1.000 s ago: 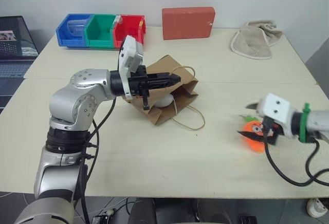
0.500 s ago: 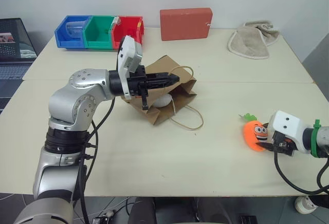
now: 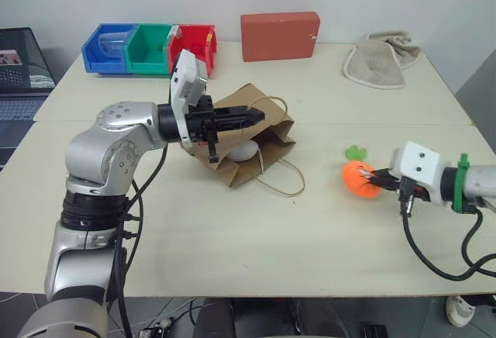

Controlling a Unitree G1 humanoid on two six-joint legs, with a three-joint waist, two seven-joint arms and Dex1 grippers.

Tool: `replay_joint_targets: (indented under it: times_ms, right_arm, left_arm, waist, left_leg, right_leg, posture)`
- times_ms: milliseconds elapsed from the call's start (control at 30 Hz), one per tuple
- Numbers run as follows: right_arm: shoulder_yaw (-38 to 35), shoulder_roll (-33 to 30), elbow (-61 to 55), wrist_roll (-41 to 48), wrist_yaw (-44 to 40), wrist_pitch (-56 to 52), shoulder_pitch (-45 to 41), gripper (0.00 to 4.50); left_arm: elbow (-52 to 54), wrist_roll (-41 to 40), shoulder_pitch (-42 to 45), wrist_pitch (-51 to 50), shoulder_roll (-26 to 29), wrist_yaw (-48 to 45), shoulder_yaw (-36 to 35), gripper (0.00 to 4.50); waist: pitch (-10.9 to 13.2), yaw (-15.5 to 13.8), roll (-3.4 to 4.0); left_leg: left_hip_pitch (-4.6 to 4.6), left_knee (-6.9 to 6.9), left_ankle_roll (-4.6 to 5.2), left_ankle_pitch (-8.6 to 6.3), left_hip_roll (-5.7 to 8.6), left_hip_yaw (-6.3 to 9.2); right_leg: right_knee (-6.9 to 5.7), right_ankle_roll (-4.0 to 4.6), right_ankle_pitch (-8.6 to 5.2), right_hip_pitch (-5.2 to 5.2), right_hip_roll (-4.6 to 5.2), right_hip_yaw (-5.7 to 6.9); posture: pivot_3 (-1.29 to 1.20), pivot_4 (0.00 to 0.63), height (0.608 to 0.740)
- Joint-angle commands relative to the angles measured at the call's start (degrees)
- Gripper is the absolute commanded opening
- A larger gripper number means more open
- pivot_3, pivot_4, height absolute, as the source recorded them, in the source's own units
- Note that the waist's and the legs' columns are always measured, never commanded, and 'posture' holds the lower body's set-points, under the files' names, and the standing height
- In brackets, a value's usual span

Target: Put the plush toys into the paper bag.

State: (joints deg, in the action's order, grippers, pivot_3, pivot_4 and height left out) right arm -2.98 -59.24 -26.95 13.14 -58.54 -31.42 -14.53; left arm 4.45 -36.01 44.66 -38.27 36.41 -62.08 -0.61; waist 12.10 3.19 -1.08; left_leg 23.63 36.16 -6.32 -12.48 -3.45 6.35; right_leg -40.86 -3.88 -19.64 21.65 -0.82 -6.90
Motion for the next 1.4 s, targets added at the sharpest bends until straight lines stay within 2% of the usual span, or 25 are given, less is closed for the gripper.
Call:
replay_joint_targets:
  times_ms: [33, 233, 367, 500, 867, 1067, 1167, 1233, 1300, 1333, 1400]
  right_arm:
    - [7.0, 7.1, -4.1, 2.1, 2.1, -2.7, -10.9, 0.03]
    - [19.9, 21.1, 3.2, -3.9, 7.7, -2.8, -22.9, 0.03]
    - [23.3, 24.5, 8.4, -8.0, 9.1, -0.5, -25.6, 0.03]
    - [27.6, 27.8, 18.8, -16.6, 13.4, 6.5, -30.3, 0.03]
    - [29.9, 33.9, 28.1, -27.4, 19.0, 13.2, -35.0, 0.03]
    - [29.1, 39.7, 33.4, -31.1, 24.4, 13.5, -35.3, 0.03]
    - [28.2, 40.1, 33.6, -30.7, 23.7, 13.1, -35.2, 0.79]
    - [27.7, 40.0, 32.6, -29.8, 22.4, 12.7, -35.0, 1.47]
    - [26.9, 39.7, 30.6, -28.4, 20.4, 11.8, -34.6, 2.33]
    - [26.1, 39.6, 29.2, -27.7, 19.7, 11.1, -34.5, 2.51]
    - [24.8, 39.2, 25.3, -25.7, 17.6, 8.6, -33.8, 3.22]
  left_arm:
    - [-0.2, -2.1, 2.9, -0.9, 0.6, -0.3, -2.8, 0.00]
    - [-0.2, -3.2, 3.2, -1.9, 1.4, -1.1, -3.1, 0.00]
    - [0.0, -3.6, 3.4, -2.2, 1.2, -1.1, -3.2, 0.00]
    - [1.2, -4.6, 2.8, -3.4, 1.9, -1.8, -3.6, 0.00]
    - [1.8, -6.4, 2.8, -4.8, 2.7, -2.9, -3.7, 0.00]
    - [1.7, -6.6, 2.9, -4.9, 2.6, -3.2, -3.4, 0.00]
    - [1.9, -7.0, 2.8, -5.2, 2.7, -3.5, -3.3, 0.00]
    - [1.9, -7.0, 2.8, -5.3, 2.6, -3.3, -3.4, 0.00]
    - [1.4, -6.5, 2.9, -5.1, 2.5, -2.9, -3.4, 0.00]
    - [1.1, -6.3, 3.1, -5.0, 2.3, -2.6, -3.4, 0.00]
    - [0.9, -6.0, 3.2, -4.6, 1.9, -1.9, -3.4, 0.00]
  waist:
    - [0.0, 0.2, 0.00]
    - [0.0, 0.3, 0.00]
    - [0.0, -0.5, 0.00]
    - [0.0, -0.3, 0.00]
    - [0.0, 0.1, 0.00]
    - [0.0, 0.3, 0.00]
    - [0.0, 0.3, 0.00]
    - [0.0, 0.3, 0.00]
    - [0.0, 0.3, 0.00]
    - [0.0, 0.3, 0.00]
    - [0.0, 0.3, 0.00]
  left_leg:
    - [0.00, 0.01, 0.00, 0.00, 0.00, 0.00]
    - [0.02, -0.02, -0.01, 0.01, -0.03, 0.07]
    - [0.20, -0.02, -0.18, 0.10, -0.01, 0.16]
    - [0.22, -0.03, -0.20, 0.11, -0.01, 0.14]
    - [0.23, -0.08, -0.21, 0.12, -0.02, 0.13]
    - [0.23, -0.08, -0.22, 0.12, -0.03, 0.12]
    - [0.25, -0.09, -0.22, 0.12, -0.03, 0.12]
    - [0.26, -0.09, -0.22, 0.12, -0.02, 0.12]
    - [0.25, -0.09, -0.22, 0.12, -0.03, 0.12]
    - [0.25, -0.09, -0.22, 0.12, -0.02, 0.12]
    - [0.25, -0.09, -0.22, 0.12, -0.03, 0.12]
  right_leg:
    - [0.00, 0.00, 0.00, 0.01, 0.00, 0.00]
    - [-0.05, 0.01, 0.00, 0.05, -0.01, 0.08]
    - [-0.04, 0.01, 0.00, 0.18, 0.02, 0.18]
    - [-0.04, 0.02, 0.01, 0.21, 0.04, 0.19]
    - [-0.12, 0.02, 0.01, 0.31, 0.03, 0.18]
    - [-0.19, 0.03, 0.01, 0.36, 0.02, 0.17]
    - [-0.18, 0.03, 0.01, 0.37, 0.02, 0.17]
    - [-0.18, 0.03, 0.01, 0.37, 0.02, 0.17]
    - [-0.18, 0.03, 0.01, 0.37, 0.02, 0.17]
    - [-0.18, 0.03, 0.01, 0.37, 0.02, 0.17]
    - [-0.19, 0.03, 0.01, 0.37, 0.02, 0.17]
  posture:
    - [0.00, 0.150, 0.740]
    - [0.00, 0.150, 0.740]
    - [0.00, 0.150, 0.740]
    - [0.00, 0.150, 0.740]
    - [0.00, 0.150, 0.740]
    - [0.00, 0.150, 0.740]
    - [0.00, 0.150, 0.740]
    - [0.00, 0.150, 0.740]
    - [0.00, 0.150, 0.740]
    - [0.00, 0.150, 0.740]
    - [0.00, 0.150, 0.740]
